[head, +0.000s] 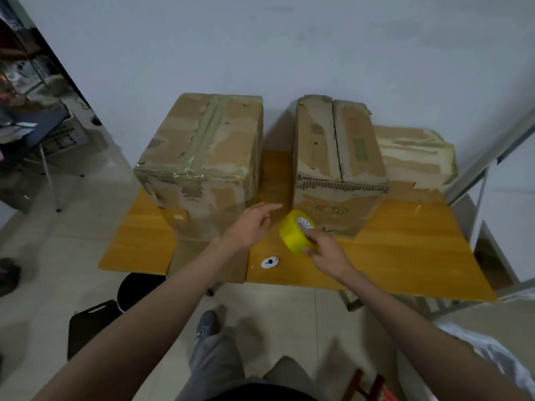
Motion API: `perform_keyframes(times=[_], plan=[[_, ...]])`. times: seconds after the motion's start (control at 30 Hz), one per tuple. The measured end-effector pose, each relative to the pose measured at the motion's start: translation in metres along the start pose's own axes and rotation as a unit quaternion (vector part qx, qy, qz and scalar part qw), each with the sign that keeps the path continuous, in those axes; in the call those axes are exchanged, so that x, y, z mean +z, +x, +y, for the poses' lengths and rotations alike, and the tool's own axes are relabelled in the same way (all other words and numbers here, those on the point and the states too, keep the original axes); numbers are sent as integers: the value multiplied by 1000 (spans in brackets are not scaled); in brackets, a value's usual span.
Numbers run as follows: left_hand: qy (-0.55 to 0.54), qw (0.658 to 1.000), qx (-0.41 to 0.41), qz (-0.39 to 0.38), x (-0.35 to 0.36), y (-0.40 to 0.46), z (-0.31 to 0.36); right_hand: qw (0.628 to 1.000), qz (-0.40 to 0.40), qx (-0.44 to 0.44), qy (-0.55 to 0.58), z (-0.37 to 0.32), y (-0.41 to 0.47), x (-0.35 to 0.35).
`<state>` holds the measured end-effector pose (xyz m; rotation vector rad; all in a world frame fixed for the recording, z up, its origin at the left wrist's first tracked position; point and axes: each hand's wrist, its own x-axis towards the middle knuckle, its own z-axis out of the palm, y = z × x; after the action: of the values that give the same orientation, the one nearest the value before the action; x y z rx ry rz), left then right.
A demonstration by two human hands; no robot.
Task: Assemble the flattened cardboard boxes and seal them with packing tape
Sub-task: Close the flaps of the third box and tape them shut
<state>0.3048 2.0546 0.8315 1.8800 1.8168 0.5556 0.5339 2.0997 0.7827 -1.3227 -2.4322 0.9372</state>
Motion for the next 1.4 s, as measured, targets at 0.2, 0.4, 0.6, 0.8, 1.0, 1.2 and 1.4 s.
perform_keyframes(times=[0.2,0.4,0.6,0.8,1.0,1.2,1.4], plan=[[-108,988,112,1,-83,5,43,992,-27,-117,40,-52,-14,-71],[-220,965,139,31,-143,-2,65,981,-43,-169,85,-103,-8,-115],[-206,972,104,43,-179,-10,58,983,-38,-170,57,-137,0,-128],[-184,976,107,47,-207,-7,42,981,-62,-177,43,-165,22,-128],[-143,982,97,81,-240,20,15,985,-54,-137,94,-187,54,-130],[-211,975,72,-5,-274,44,-13,979,-21,-69,193,-224,92,-141],[-238,963,79,-100,-314,56,-47,988,21,-59,142,-256,119,-141]])
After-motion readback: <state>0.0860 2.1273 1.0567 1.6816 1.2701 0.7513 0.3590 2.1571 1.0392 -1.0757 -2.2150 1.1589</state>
